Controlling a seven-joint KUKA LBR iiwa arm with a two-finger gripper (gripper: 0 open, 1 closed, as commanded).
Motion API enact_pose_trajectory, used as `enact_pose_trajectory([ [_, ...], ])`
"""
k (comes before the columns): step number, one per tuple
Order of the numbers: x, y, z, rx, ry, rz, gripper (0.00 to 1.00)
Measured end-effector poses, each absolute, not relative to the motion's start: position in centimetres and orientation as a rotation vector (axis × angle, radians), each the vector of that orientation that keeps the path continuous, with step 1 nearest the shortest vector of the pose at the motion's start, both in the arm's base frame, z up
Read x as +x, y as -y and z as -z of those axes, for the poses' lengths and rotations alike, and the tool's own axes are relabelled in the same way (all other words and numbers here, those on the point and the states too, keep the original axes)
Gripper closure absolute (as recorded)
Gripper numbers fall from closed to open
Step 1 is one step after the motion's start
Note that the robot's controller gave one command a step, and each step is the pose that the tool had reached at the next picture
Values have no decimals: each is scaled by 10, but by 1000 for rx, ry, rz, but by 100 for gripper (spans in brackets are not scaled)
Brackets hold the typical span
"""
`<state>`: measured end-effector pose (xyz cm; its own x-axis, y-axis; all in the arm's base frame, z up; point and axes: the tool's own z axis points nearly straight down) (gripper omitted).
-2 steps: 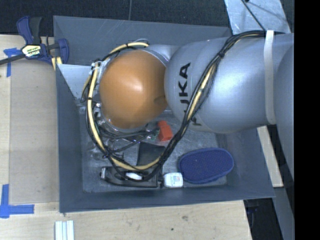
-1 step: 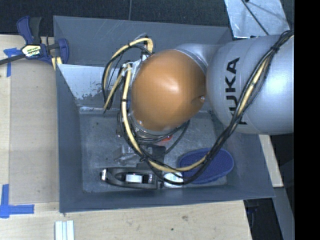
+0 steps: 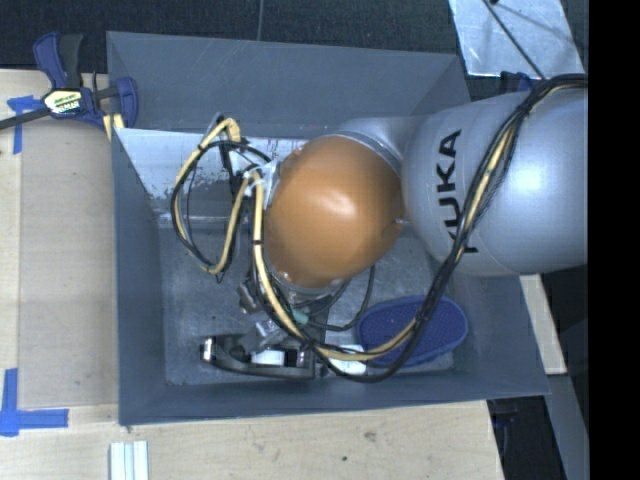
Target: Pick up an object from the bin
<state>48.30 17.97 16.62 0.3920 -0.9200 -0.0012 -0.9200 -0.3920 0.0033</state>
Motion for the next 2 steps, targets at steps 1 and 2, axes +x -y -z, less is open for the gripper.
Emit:
enact_pose_trajectory([
  [1,503,-177,-116,2740,1553,4,100],
  [2,503,-174,-116,2732,1553,2,0],
])
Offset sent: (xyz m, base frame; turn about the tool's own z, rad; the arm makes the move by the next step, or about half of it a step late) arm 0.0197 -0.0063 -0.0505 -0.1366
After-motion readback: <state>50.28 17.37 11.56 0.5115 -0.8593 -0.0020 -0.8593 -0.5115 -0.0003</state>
